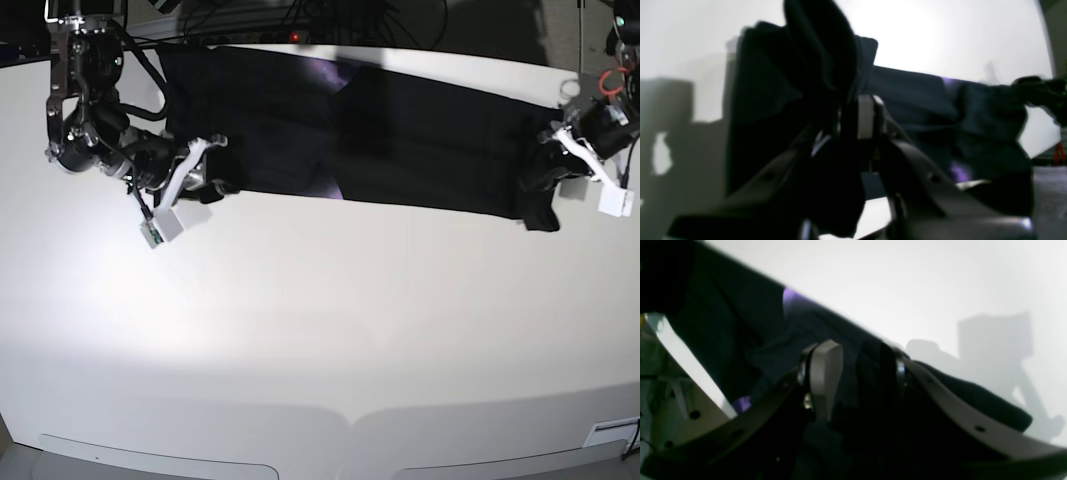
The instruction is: Fold the T-shirt properly
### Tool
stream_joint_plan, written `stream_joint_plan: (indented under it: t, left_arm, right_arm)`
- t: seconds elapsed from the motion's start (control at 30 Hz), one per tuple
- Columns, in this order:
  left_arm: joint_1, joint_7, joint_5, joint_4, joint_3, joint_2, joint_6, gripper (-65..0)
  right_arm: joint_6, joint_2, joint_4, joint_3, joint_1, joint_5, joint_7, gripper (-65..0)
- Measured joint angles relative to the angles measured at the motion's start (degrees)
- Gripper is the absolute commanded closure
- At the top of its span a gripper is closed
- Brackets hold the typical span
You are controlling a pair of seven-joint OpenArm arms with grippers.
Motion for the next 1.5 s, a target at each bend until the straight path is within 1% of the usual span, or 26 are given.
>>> stream_joint_plan:
  t: [0.1,0.17,0.3,0.33,0.37,0.43,0.57,0.7,0.83,0.87,0.93,0.97,1.0,1.03,1.07,1.13,1.2,1.23,1.3,1.33,1.4,1.5]
  left_arm:
    - [1.79,-1.64,-0.02,2.01,0.0,2.23,0.0,0.0]
    - [2.03,-2.1,0.04,2.21,1.14,3.08,0.09,0.0]
    - [1.6,-2.95,0.87,2.23,8.85,3.21,0.22,0.0]
    - [1.49,-3.02,2.27,2.23,11.04,3.37,0.17,0.0]
    - [1.4,-4.28,4.33,2.23,12.92,3.54,0.0,0.0]
    - [0.87,-5.09,7.13,2.23,15.34,4.0,0.2,0.0]
    - [-1.01,-6.21,7.45,2.23,18.25,3.67,0.24,0.0]
    - [-1.11,-6.29,7.48,2.23,21.0,3.72,0.37,0.0]
    - [-1.16,-6.4,7.45,2.23,21.27,4.02,0.35,0.0]
    - [-1.18,-6.4,7.48,2.23,21.27,4.07,0.35,-5.1]
    - [-1.16,-7.13,6.54,2.23,21.27,4.37,0.37,-20.4]
    - [-1.16,-7.3,4.98,2.23,21.27,4.48,0.35,-26.5]
    - [-1.2,-7.58,3.89,2.23,21.29,4.5,0.31,-30.6]
    - [-1.33,-7.48,3.34,2.23,21.27,4.5,0.13,-32.3]
    - [-1.4,-7.45,2.86,2.23,21.27,4.5,-0.76,-32.3]
    - [-1.57,-5.92,-0.31,2.23,21.27,4.46,-3.28,-32.2]
    - [-1.99,-5.49,-1.03,2.23,21.27,4.52,-3.54,-32.2]
    - [-2.29,-5.49,0.09,2.23,21.27,4.52,-3.54,-32.2]
    - [-2.93,-5.57,4.57,2.23,21.2,4.46,-3.91,-32.2]
    - [-3.28,-5.55,7.61,2.23,21.22,4.22,-3.89,-32.2]
    - [-3.78,-6.12,12.92,2.23,21.2,3.39,-3.65,-32.2]
    - [-3.85,-10.14,20.13,2.23,21.22,2.01,0.37,-32.2]
  right_arm:
    - [0.0,0.17,0.0,0.04,0.02,-0.11,-0.02,-23.5]
    - [-0.02,0.13,0.0,0.02,0.04,-0.09,0.17,-23.5]
    - [-0.02,0.13,0.0,0.02,0.04,-0.07,0.17,-23.5]
    - [-0.02,0.15,0.0,0.02,0.04,-0.07,0.15,-23.5]
    - [-0.02,0.15,0.0,0.02,0.04,-0.07,0.17,-23.5]
    - [-0.02,0.13,0.0,0.02,0.17,-0.07,0.15,-23.5]
    - [-0.02,0.13,0.0,0.02,0.68,-0.04,0.17,-23.5]
    - [-0.02,0.15,0.0,0.02,1.03,0.13,0.17,-23.5]
    - [-0.02,0.13,0.0,0.02,1.16,0.13,0.15,-23.5]
    - [-0.02,0.13,0.0,0.02,1.31,0.15,0.15,-23.5]
    - [-0.02,0.13,0.0,0.02,1.55,0.13,0.15,-23.5]
    - [-0.02,0.02,0.0,0.02,1.84,0.11,0.13,-23.5]
    - [-0.02,-0.15,0.0,0.02,2.12,0.11,0.15,-23.5]
    - [-0.02,-0.35,0.0,0.02,2.32,0.13,0.13,-23.5]
    - [0.0,-0.39,0.0,0.02,2.51,0.13,0.13,-23.5]
    - [-0.02,-0.39,0.0,0.02,2.75,0.13,0.09,-23.5]
    - [-0.02,-0.5,0.0,0.02,2.95,0.13,-0.26,-23.5]
    - [-0.02,-0.48,0.0,0.02,2.99,0.15,-0.26,-23.5]
    - [0.0,-0.46,0.0,0.02,3.02,0.42,-1.88,-23.5]
    - [-0.04,-0.44,0.0,0.02,3.02,2.01,-4.04,-23.5]
    - [-0.02,-0.37,0.0,0.44,3.04,7.1,-8.9,-23.5]
    - [0.02,-0.48,0.0,2.64,2.93,11.87,-14.75,-23.5]
